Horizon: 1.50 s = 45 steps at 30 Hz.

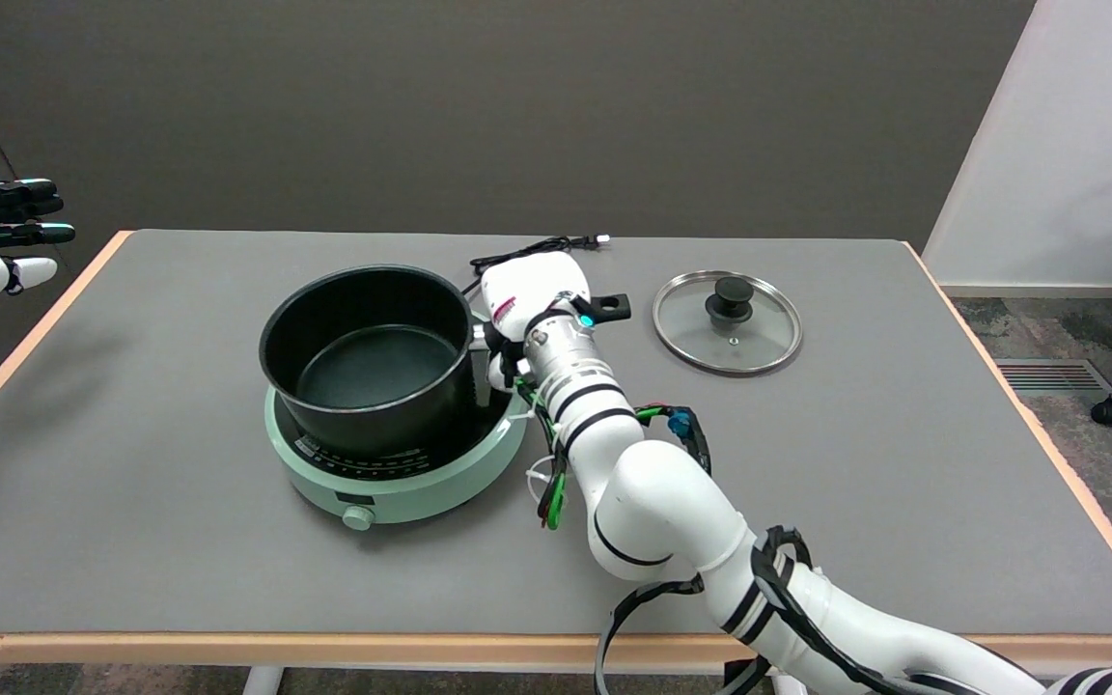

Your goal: Place the pot onto the induction cooker.

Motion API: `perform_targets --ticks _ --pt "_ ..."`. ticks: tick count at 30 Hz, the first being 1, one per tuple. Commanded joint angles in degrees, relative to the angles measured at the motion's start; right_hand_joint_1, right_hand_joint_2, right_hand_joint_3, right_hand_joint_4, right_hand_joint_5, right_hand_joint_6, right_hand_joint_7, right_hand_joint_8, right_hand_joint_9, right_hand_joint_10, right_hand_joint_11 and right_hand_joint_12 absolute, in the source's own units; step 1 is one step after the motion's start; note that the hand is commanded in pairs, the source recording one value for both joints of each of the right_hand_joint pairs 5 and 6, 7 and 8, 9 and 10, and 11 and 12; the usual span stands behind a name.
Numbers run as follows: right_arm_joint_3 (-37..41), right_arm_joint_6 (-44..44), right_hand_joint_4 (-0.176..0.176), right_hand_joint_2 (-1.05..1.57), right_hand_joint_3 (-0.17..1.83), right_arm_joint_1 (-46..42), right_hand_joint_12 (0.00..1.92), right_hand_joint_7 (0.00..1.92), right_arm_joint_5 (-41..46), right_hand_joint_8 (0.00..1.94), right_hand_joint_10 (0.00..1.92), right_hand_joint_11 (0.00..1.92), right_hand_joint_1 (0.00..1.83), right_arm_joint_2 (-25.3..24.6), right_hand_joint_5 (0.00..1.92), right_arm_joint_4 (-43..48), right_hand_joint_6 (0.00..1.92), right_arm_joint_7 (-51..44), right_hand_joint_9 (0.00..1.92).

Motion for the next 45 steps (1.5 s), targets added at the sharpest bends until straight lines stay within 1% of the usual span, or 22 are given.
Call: perform_targets --ticks 1,2,3,8,11,14,16,17,18,19,20,21,22,23,24,26,29,34,40,45 --pt "0.5 -3.5 -0.013 0.51 1.74 -0.1 1.16 1.16 0.0 1.16 1.16 1.16 1.07 0.3 1.16 0.0 1.16 -0.1 1.16" --pt "0.5 -3.5 -0.008 0.46 1.81 -0.1 1.14 1.14 0.0 1.14 1.14 1.14 1.06 0.4 1.14 0.0 1.14 -0.1 1.14" --pt "0.5 -3.5 -0.004 0.4 1.83 -0.1 1.12 1.12 0.0 1.12 1.12 1.12 1.05 0.4 1.12 0.0 1.12 -0.1 1.12" --pt "0.5 -3.5 0.007 0.06 1.83 -0.2 0.99 0.99 0.0 0.99 0.99 0.99 1.03 0.7 0.99 0.6 0.99 -0.1 0.99" --pt "0.6 -3.6 -0.004 -0.14 1.83 -0.3 0.9 0.9 0.0 0.9 0.9 0.9 1.03 1.0 0.9 0.7 0.9 -0.1 0.9" --pt "0.6 -4.2 -0.013 -0.27 1.83 -0.4 0.82 0.82 0.0 0.82 0.82 0.82 1.04 1.3 0.82 0.8 0.82 -0.1 0.82" --pt "0.6 -4.2 -0.025 -0.39 1.83 -0.4 0.74 0.74 0.1 0.74 0.74 0.74 1.05 1.3 0.74 0.8 0.74 -0.1 0.74" --pt "0.7 -4.2 -0.165 -0.45 1.83 -0.4 0.67 0.67 0.1 0.67 0.67 0.67 1.07 1.3 0.67 0.9 0.67 -0.1 0.67" --pt "0.8 -4.2 -0.176 -0.53 1.83 -0.5 0.57 0.57 0.2 0.57 0.57 0.57 1.09 1.3 0.57 1.1 0.57 -0.1 0.57" --pt "1.0 -4.2 -0.176 -0.6 1.83 -0.6 0.45 0.45 0.4 0.45 0.45 0.45 1.1 1.3 0.45 1.2 0.45 -0.1 0.45" --pt "1.1 -4.2 -0.176 -0.68 1.83 -0.6 0.27 0.27 0.4 0.27 0.27 0.27 1.14 1.3 0.27 1.4 0.27 -0.1 0.27" --pt "1.2 -4.1 -0.176 -0.74 1.83 -0.7 0.16 0.16 0.5 0.16 0.16 0.16 1.16 1.3 0.16 1.5 0.16 -0.1 0.16" --pt "1.3 -3.9 -0.175 -0.78 1.69 -0.7 0.12 0.12 0.6 0.12 0.12 0.12 1.22 1.4 0.12 1.6 0.12 -0.1 0.12" --pt "1.5 -3.9 -0.175 -0.79 1.52 -0.8 0.12 0.12 0.6 0.12 0.12 0.12 1.25 1.5 0.12 1.6 0.12 -0.1 0.12" --pt "1.7 -4.0 -0.176 -0.78 1.4 -0.9 0.14 0.14 0.7 0.14 0.14 0.14 1.26 1.5 0.14 1.8 0.14 -0.1 0.14" --pt "1.9 -4.0 -0.176 -0.78 1.28 -1.0 0.17 0.17 0.7 0.17 0.17 0.17 1.3 1.7 0.17 2.1 0.17 -0.1 0.17" --pt "2.0 -3.6 -0.176 -0.85 1.27 -1.5 0.16 0.16 0.7 0.16 0.16 0.16 1.33 2.3 0.16 3.4 0.16 -0.1 0.16" --pt "2.2 -1.6 -0.176 -0.96 1.32 -3.2 0.16 0.16 0.0 0.16 0.16 0.16 1.33 3.4 0.16 7.6 0.16 -0.2 0.16" --pt "2.2 1.0 -0.176 -0.99 1.32 -5.9 0.12 0.12 -2.6 0.12 0.12 0.12 1.33 4.8 0.12 14.3 0.12 -2.3 0.12" --pt "2.6 1.7 -0.176 -0.99 1.29 -8.8 0.1 0.1 -7.1 0.1 0.1 0.1 1.33 5.7 0.1 19.5 0.1 -2.4 0.1"
